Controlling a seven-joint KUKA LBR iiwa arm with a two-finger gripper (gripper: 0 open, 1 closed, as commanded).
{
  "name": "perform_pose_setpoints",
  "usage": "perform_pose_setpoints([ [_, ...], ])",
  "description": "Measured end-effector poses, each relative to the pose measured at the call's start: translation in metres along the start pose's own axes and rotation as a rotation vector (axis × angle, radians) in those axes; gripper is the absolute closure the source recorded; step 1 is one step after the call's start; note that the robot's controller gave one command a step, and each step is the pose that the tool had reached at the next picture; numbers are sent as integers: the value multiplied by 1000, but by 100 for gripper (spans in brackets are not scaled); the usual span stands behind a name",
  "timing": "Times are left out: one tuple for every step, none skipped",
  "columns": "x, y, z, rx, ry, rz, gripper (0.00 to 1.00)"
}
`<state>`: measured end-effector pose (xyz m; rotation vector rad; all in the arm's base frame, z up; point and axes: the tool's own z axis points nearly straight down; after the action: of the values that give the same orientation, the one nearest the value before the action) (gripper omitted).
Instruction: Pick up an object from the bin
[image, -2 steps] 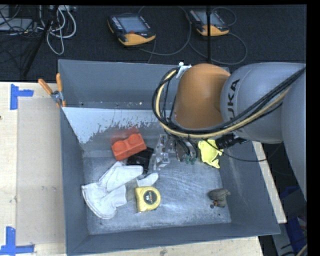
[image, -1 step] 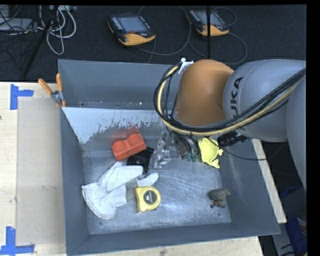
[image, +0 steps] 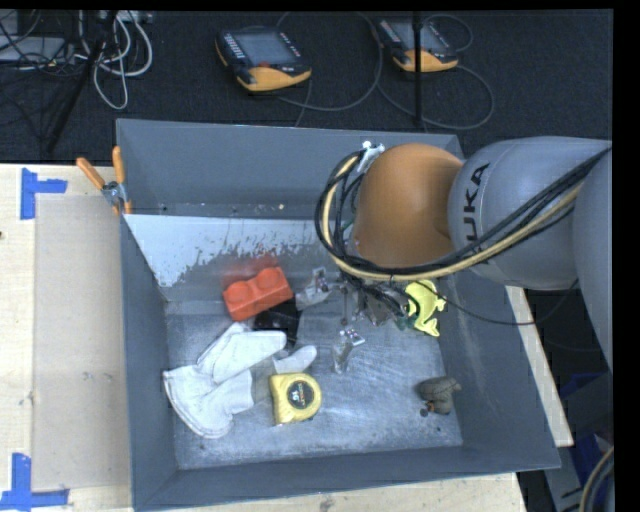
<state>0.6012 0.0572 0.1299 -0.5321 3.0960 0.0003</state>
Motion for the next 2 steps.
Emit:
perform_pose_setpoints([
  [2,-14,23,-1,-1,-186,0],
  [13,60,47,3,-35,-247,100],
])
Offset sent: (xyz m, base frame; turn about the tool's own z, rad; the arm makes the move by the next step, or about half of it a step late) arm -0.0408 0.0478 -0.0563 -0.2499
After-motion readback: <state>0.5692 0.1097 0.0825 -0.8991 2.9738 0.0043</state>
